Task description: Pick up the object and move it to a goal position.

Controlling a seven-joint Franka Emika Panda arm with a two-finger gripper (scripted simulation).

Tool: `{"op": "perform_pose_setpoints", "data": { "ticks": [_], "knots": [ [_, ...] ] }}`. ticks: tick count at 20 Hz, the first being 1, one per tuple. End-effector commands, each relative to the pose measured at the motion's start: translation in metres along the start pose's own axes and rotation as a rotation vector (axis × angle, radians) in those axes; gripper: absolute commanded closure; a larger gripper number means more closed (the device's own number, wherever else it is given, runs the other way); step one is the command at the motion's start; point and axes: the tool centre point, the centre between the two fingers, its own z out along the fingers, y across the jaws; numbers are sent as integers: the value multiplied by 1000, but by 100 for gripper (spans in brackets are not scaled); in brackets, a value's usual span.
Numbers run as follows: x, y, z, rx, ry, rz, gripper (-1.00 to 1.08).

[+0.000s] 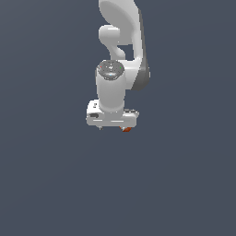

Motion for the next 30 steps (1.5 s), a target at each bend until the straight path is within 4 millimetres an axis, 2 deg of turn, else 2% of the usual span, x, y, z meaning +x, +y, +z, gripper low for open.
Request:
{"op": "perform_pose_setpoints", "data": {
  "ticks": [1,13,21,30],
  "knots": [
    [0,0,0,0,0,0,-92],
    [4,25,-2,1,6,12,-92],
    [2,21,0,2,6,41,-92],
    [-7,8,7,7,7,162,-92]
  ]
}}
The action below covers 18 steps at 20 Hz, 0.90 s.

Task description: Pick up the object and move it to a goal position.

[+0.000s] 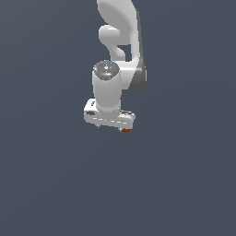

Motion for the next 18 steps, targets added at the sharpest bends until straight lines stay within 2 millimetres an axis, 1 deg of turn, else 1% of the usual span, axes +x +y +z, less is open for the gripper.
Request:
{"op": "perform_pose_setpoints", "data": {
  "ticks": [1,18],
  "knots": [
    [-4,-4,3,2,0,44,-92],
    [-42,-35,25,16,-2,448,-92]
  ]
}}
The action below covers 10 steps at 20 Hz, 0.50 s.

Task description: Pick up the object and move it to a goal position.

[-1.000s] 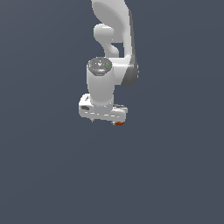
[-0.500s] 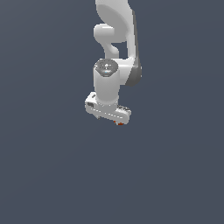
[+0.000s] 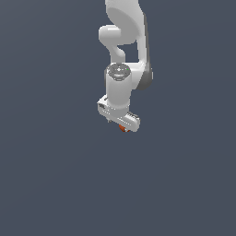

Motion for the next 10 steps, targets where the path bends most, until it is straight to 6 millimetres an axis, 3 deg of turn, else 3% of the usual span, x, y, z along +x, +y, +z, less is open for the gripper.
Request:
{"op": "perform_pose_setpoints", "data": {
  "ticks": [1,10],
  "knots": [
    [-7,-1,3,2,0,63,-92],
    [-33,-5,14,7,-3,283,-92]
  ]
}}
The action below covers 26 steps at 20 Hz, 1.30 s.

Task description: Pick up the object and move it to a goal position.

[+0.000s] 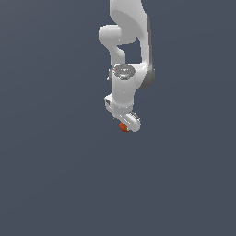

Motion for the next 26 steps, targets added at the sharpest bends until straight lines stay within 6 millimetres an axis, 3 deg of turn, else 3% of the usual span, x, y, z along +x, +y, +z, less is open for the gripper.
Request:
{"op": "perform_pose_setpoints", "data": {
  "ticks": [1,14,26],
  "knots": [
    [-7,1,3,1,-1,63,-92],
    [-37,8,16,6,-3,338,-92],
    [-45,11,19,7,-3,411,-92]
  ]
}}
